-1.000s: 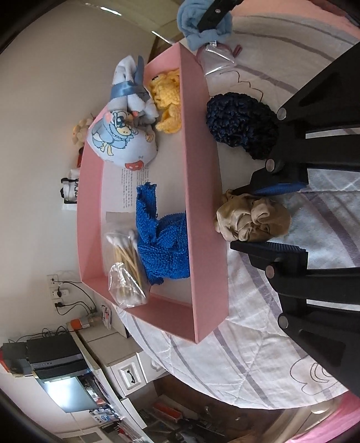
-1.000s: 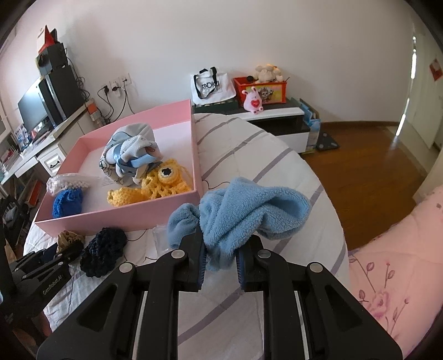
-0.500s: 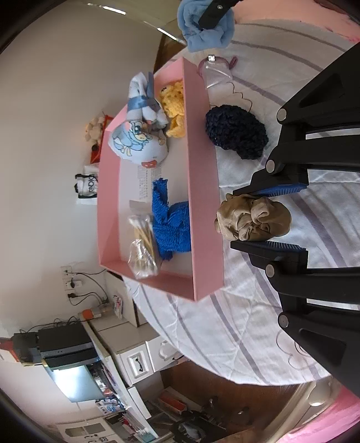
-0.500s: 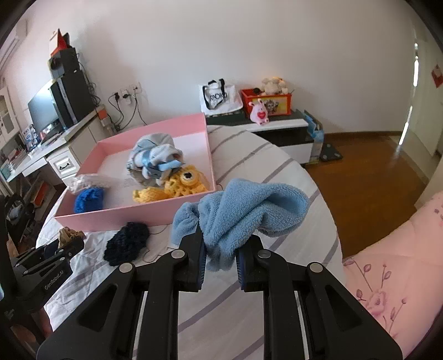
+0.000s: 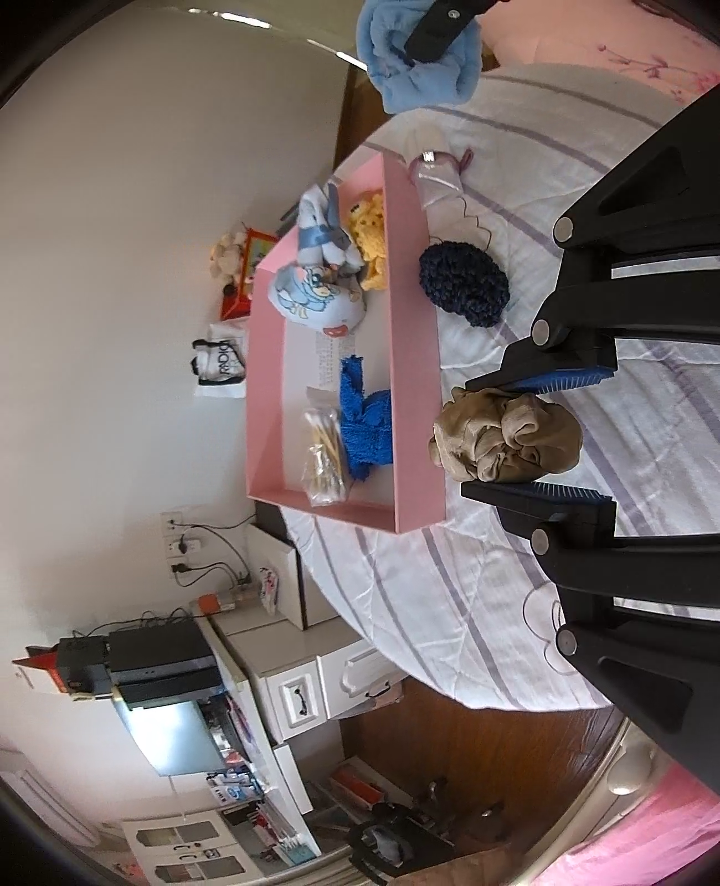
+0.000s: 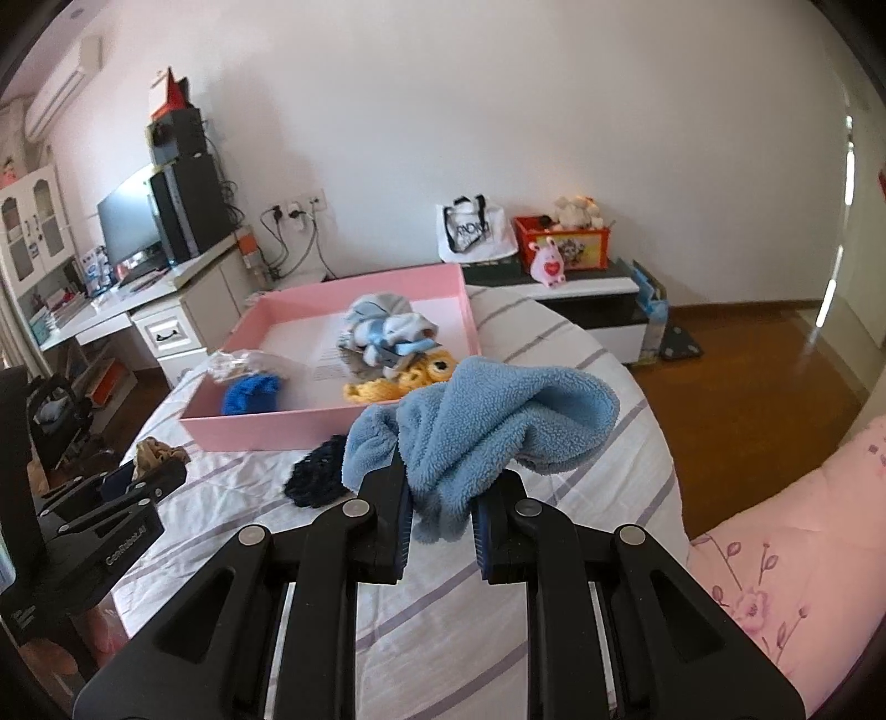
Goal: Organize soft objects
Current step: 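Lift the scrunchie and towel with both tools toward the pink tray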
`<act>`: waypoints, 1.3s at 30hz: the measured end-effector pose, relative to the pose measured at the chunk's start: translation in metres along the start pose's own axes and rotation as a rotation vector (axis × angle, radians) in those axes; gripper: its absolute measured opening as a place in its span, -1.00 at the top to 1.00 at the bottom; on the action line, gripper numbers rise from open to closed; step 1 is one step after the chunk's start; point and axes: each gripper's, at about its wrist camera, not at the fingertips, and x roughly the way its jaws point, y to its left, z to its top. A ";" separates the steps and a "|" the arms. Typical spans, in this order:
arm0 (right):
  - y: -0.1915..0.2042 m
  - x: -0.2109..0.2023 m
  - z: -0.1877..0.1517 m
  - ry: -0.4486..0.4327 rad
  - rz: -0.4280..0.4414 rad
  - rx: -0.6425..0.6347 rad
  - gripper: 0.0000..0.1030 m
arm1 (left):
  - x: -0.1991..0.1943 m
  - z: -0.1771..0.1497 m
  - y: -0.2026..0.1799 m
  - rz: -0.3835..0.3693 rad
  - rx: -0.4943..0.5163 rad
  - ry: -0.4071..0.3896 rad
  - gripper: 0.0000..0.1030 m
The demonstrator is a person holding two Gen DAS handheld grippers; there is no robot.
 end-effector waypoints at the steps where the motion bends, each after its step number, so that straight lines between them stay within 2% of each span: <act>1: 0.003 -0.004 -0.001 -0.006 0.004 -0.006 0.68 | -0.005 -0.001 0.000 0.001 -0.001 -0.006 0.52; 10: 0.024 -0.043 -0.002 -0.068 0.039 -0.055 0.68 | -0.057 -0.012 0.003 -0.004 -0.003 -0.066 0.52; 22: 0.042 -0.096 -0.007 -0.173 0.084 -0.097 0.68 | -0.133 -0.028 0.005 -0.001 -0.008 -0.194 0.52; 31: 0.052 -0.145 -0.015 -0.284 0.111 -0.134 0.66 | -0.201 -0.053 0.005 -0.004 -0.002 -0.312 0.52; 39: 0.052 -0.171 -0.019 -0.346 0.135 -0.149 0.66 | -0.245 -0.081 0.005 0.010 -0.005 -0.402 0.52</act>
